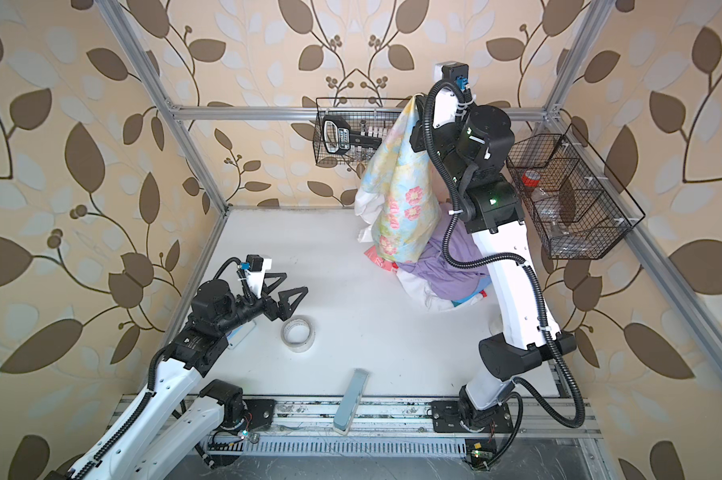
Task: Pick out a specific cloth from the pile
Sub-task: 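Lift the floral cloth high out of the pile with the right gripper, then swing the held floral cloth away from the pile and lower it onto the table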
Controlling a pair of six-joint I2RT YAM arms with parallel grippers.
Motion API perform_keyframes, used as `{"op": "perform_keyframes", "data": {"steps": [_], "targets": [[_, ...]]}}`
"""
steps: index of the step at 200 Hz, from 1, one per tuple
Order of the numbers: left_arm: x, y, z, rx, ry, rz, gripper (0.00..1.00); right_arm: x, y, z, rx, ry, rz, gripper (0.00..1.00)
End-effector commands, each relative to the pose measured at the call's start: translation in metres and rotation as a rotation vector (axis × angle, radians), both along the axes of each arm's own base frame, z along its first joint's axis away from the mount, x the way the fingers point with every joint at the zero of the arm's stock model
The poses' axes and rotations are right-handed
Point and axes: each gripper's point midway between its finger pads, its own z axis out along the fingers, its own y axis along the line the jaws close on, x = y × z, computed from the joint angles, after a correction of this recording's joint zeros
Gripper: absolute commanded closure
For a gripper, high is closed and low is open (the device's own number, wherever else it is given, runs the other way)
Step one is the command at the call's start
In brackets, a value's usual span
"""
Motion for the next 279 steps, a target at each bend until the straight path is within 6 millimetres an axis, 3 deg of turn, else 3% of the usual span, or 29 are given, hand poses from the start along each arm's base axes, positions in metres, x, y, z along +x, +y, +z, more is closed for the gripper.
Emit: {"op": "perform_keyframes", "data": {"steps": [1, 79, 124, 142, 165, 184, 222, 247, 279], "targets": [[-0.001, 0.000, 0.007, -0.006, -0.043, 0.003, 0.01, -0.014, 0.027, 0.015, 0.041, -0.062, 0.130, 1.00], [-0.002, 0.006, 0.013, -0.007, -0.074, 0.041, 0.01, -0.012, 0.134, -0.006, -0.017, -0.058, 0.328, 1.00], [-0.005, 0.006, 0.016, -0.009, -0.104, 0.041, 0.01, -0.023, 0.197, -0.014, -0.001, -0.103, 0.458, 1.00], [-0.007, 0.007, 0.018, -0.009, -0.114, 0.045, 0.01, -0.019, 0.217, -0.018, 0.034, -0.114, 0.514, 1.00], [-0.008, 0.008, 0.019, -0.005, -0.128, 0.053, 0.01, -0.002, 0.243, -0.039, 0.073, -0.095, 0.577, 1.00], [-0.008, 0.010, 0.018, 0.002, -0.128, 0.069, 0.01, 0.019, 0.265, -0.074, 0.080, -0.034, 0.605, 1.00], [-0.007, 0.011, 0.017, 0.011, -0.129, 0.077, 0.01, 0.062, 0.306, -0.176, 0.042, 0.133, 0.632, 1.00], [-0.007, 0.011, 0.017, 0.013, -0.133, 0.080, 0.01, 0.079, 0.330, -0.239, 0.033, 0.224, 0.683, 1.00], [-0.007, 0.011, 0.017, 0.019, -0.135, 0.082, 0.01, 0.088, 0.354, -0.296, 0.053, 0.335, 0.756, 1.00]]}}
